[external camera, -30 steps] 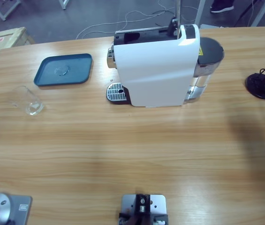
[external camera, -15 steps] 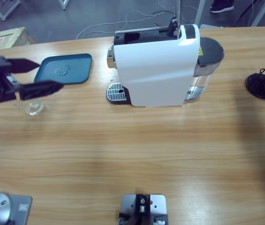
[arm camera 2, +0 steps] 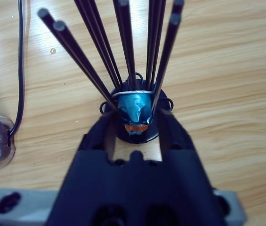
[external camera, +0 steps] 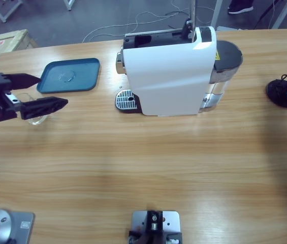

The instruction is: Pour coffee

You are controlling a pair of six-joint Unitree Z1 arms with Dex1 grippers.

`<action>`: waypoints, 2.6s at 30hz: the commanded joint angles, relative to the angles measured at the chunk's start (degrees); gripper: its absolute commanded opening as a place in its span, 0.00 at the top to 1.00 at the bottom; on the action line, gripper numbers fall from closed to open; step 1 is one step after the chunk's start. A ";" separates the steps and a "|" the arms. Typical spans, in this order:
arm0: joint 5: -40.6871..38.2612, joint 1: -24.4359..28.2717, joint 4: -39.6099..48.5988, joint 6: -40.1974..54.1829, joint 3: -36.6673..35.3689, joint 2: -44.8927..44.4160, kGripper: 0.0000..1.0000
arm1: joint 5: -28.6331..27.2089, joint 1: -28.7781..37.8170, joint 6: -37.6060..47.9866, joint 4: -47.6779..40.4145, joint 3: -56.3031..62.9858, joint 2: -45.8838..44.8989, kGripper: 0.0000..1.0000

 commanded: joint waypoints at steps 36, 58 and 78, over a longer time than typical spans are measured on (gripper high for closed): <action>0.38 -0.83 -1.83 -3.72 6.36 -3.02 0.02 | 2.60 0.98 -1.35 12.04 -11.17 -13.83 1.00; 1.19 -0.83 -0.91 -0.10 4.01 -5.46 0.02 | 17.47 43.12 -39.37 33.69 -50.12 15.70 1.00; 0.94 -0.83 -1.86 -0.89 5.77 -3.58 0.02 | 18.56 40.34 -36.95 30.30 -60.72 28.88 1.00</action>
